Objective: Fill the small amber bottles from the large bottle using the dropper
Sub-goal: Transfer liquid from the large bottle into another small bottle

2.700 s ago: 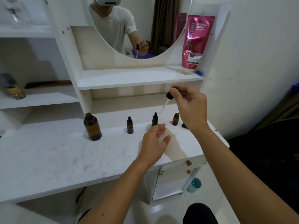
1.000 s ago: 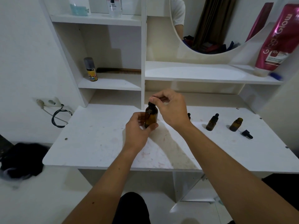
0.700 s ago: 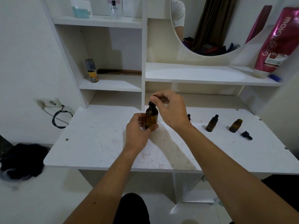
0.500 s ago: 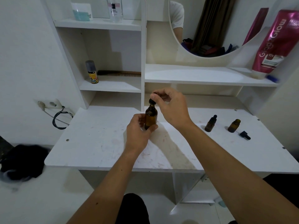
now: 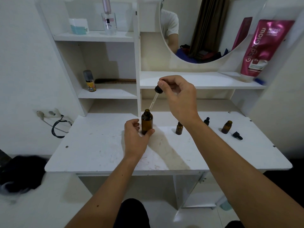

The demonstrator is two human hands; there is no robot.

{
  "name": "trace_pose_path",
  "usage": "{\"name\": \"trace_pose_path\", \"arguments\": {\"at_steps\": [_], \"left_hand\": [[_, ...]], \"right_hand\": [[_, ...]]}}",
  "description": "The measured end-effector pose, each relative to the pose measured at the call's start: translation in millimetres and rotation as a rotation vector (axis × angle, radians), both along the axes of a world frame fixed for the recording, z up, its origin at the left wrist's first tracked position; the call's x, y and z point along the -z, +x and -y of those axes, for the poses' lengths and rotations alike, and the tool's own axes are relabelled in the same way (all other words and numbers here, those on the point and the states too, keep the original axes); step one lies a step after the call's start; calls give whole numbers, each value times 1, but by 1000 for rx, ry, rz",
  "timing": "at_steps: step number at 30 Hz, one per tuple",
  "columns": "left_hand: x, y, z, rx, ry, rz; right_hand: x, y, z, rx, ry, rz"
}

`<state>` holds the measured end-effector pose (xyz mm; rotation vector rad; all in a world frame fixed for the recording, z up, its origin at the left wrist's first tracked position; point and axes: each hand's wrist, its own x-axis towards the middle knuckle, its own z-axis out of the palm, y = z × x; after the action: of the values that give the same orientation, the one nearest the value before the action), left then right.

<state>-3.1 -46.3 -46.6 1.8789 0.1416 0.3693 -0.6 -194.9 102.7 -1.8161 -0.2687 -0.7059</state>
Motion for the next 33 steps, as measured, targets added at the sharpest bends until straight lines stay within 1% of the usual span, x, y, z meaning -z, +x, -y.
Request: {"name": "trace_pose_path", "arguments": {"at_steps": [3,8,12,17,21,26,33], "left_hand": [[-2,-14,9,-61,-21,9],[1,-40,47,-9,-49,15],[2,-52,89,169,-43,1],[3,-58,152,410,-62,12],[3,-49,194,533,-68,27],[5,-32,233,567,-45,28],[8,-7,272,515,10,41]], "right_hand": [[2,-9,12,19,5,12],[11,-27,44,40,34,-12],[18,-43,79,116,26,10],[21,-63,142,255,7,17],[24,-72,195,381,21,0],[33,-72,235,438,63,-42],[46,-54,255,473,48,-53]]}}
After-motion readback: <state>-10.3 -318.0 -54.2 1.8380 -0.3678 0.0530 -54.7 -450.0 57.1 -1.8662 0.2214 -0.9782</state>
